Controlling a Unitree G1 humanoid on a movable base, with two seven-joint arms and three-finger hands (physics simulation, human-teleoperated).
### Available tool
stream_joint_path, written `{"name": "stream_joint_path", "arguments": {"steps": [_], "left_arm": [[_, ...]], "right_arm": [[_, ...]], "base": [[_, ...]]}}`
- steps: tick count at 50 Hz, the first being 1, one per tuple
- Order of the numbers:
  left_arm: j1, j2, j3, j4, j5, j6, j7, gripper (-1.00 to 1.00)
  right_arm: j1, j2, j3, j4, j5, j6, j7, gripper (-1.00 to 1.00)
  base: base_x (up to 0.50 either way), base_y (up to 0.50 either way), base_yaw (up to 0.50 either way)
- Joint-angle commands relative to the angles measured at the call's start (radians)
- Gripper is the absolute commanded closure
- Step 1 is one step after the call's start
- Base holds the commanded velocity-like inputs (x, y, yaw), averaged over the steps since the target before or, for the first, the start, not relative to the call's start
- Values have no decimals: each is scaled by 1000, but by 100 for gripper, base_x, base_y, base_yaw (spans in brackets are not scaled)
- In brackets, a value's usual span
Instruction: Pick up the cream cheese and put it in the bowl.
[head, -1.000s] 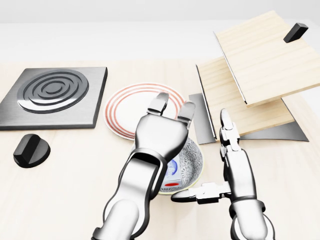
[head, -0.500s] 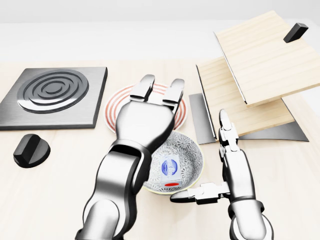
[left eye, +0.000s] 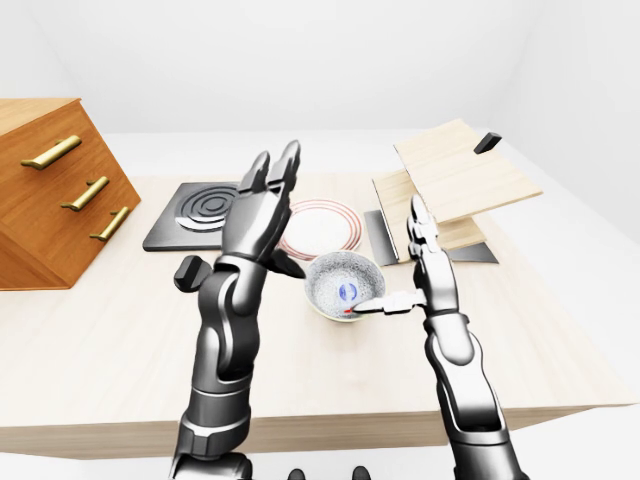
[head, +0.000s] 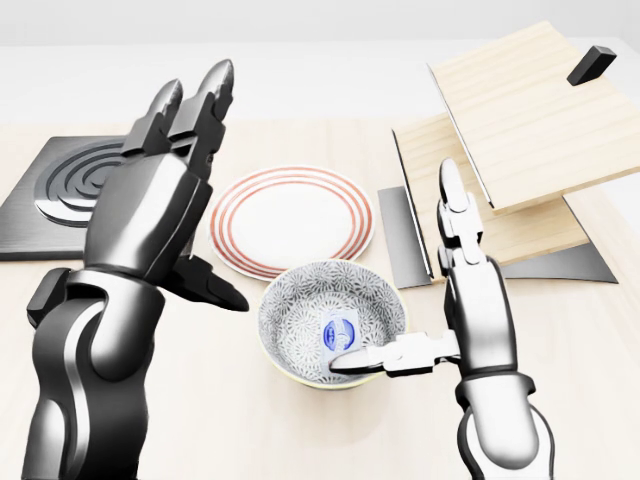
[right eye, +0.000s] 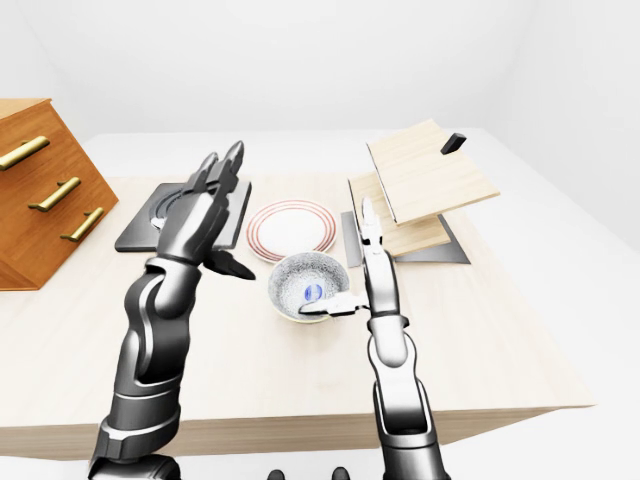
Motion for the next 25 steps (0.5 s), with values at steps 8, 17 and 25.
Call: {"name": "stream_joint_path", "arguments": {"steps": [8,17,25], "left_arm": [[76,82,121,-204,-621,0,168,-100],[208,85,101,-374,-754,0,184,-100],[329,54,72,-502,-790,0,176,-100]], "right_arm": [[-86,22,26,-93,-34,0,-17,-100],[-98,41,45,-139,-24,0,-44,-100],[-87,42,56,-200,-3,0,-53,-100]], "base": [[0,0,0],[0,0,0],[0,0,0]]}}
